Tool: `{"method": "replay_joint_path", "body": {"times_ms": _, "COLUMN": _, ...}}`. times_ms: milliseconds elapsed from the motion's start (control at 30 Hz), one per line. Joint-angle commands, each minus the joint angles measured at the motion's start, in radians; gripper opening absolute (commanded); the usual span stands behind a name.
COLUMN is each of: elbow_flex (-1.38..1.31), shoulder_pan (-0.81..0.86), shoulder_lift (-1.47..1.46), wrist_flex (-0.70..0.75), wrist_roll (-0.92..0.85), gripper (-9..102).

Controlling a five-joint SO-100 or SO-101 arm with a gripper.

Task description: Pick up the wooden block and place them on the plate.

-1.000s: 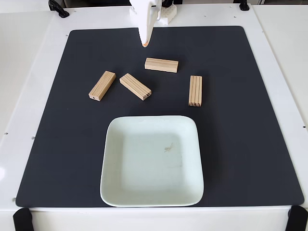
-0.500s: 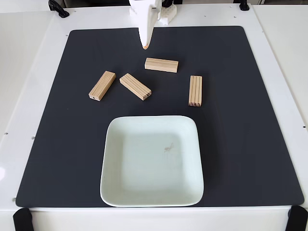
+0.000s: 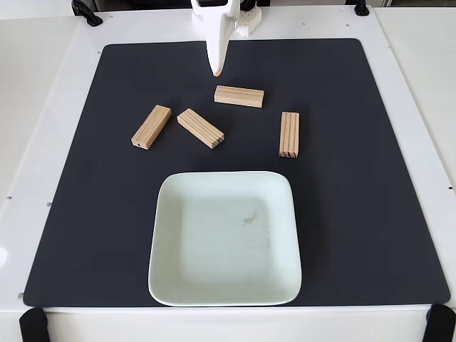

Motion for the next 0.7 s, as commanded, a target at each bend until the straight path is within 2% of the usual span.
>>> {"method": "replay_joint_path", "body": {"times_ms": 0, "elbow_flex": 0.008, "shoulder_pan": -0.005, "shoulder_lift": 0.008, "wrist_flex": 0.003, "wrist_roll": -0.006, "gripper": 0}}
{"method": "replay_joint_path", "body": {"times_ms": 667, "elbow_flex": -0.020, "shoulder_pan": 0.002, "shoulder_lift": -0.009, "wrist_flex": 0.015, "wrist_roll": -0.008, "gripper": 0}}
